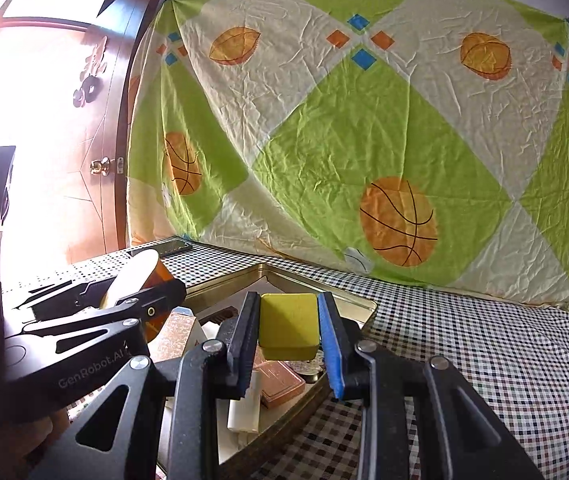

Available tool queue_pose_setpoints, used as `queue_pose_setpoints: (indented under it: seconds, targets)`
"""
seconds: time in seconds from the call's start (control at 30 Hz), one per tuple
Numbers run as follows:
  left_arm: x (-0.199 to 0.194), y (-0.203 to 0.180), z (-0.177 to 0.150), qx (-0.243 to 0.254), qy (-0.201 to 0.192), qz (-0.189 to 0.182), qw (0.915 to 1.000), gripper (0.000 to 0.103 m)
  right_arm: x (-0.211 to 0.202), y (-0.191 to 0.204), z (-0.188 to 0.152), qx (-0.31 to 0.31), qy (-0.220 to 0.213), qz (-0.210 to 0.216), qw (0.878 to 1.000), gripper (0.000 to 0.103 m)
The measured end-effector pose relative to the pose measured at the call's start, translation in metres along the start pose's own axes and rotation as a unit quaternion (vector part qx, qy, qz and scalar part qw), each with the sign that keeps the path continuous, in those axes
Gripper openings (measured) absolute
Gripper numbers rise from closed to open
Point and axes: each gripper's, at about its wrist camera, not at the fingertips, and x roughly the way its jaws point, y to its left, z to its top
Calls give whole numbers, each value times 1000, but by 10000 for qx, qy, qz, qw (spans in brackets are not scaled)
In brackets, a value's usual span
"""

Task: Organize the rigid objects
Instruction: 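Lower emoji block into tin with left tool while right tool releases yellow cube in, then withdraw both tools open from the tin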

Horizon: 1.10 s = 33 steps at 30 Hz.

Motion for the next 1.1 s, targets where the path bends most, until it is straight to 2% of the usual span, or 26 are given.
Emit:
queue_pose_setpoints:
  seconds: [0.23,0.5,0.53,0.6,0.77,0.8,0.93,1.03,1.1]
  targets:
    - [21,8,0,-64,559,-157,9983,42,36,2,7,124,484,212,9985,32]
    - [39,12,3,28,850,-93,9963,43,70,-8,1,363,1042,230,9936,32]
    - [41,12,2,40,856,-71,9963,46,70,-9,0,375,1024,211,9938,32]
    - [40,14,1,29,832,-19,9965,51,69,-11,0,429,1003,229,9938,43]
    - [40,19,0,-46,819,-15,9966,64,63,-20,-2,566,920,79,9941,55]
    - [39,20,0,-62,806,-1,9967,70,61,-22,-3,614,900,58,9940,58]
    - [31,22,0,-61,675,109,9976,90,48,-28,-4,762,777,6,9941,61]
    - [23,21,1,-38,571,203,9982,100,34,-26,-3,689,607,-107,9957,63]
    - [17,20,2,17,482,280,9984,102,25,-25,-1,622,516,-220,9965,66]
